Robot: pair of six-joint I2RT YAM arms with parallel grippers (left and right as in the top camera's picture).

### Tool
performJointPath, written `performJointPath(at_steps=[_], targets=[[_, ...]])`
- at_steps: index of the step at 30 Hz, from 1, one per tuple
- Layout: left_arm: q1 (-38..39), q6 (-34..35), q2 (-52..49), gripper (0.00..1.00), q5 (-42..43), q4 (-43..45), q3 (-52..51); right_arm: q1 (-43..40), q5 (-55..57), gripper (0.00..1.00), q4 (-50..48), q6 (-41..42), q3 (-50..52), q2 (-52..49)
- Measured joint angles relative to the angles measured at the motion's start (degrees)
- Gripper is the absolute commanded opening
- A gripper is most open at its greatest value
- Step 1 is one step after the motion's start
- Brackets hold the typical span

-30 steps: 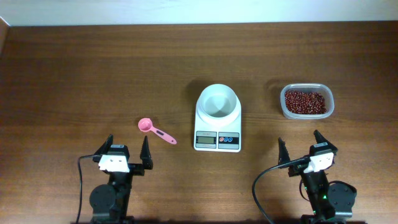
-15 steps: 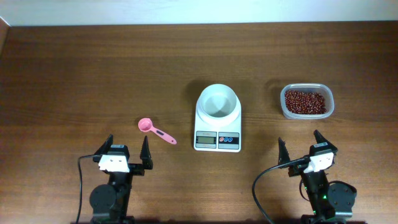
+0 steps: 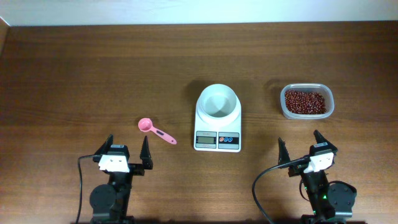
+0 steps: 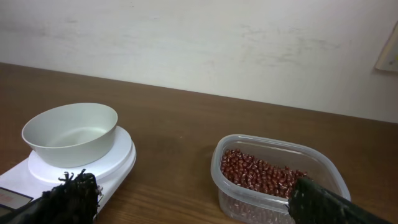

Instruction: Scoop and weigh 50g on scale

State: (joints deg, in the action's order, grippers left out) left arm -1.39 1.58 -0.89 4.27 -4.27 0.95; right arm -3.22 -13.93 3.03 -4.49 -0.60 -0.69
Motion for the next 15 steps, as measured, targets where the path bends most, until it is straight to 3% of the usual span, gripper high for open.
performJointPath(at_steps=[11,15], targets=[[0.00,-0.02,0.00,0.99,-0.02,0.00,0.00,0.00,0.00,0.99,-0.02,0.04,0.00,0.00],[0.00,-5.46,0.00,0.99,-8.24,0.07,0.00,0.00,0.00,0.99,0.00,0.02,0.00,0.00]])
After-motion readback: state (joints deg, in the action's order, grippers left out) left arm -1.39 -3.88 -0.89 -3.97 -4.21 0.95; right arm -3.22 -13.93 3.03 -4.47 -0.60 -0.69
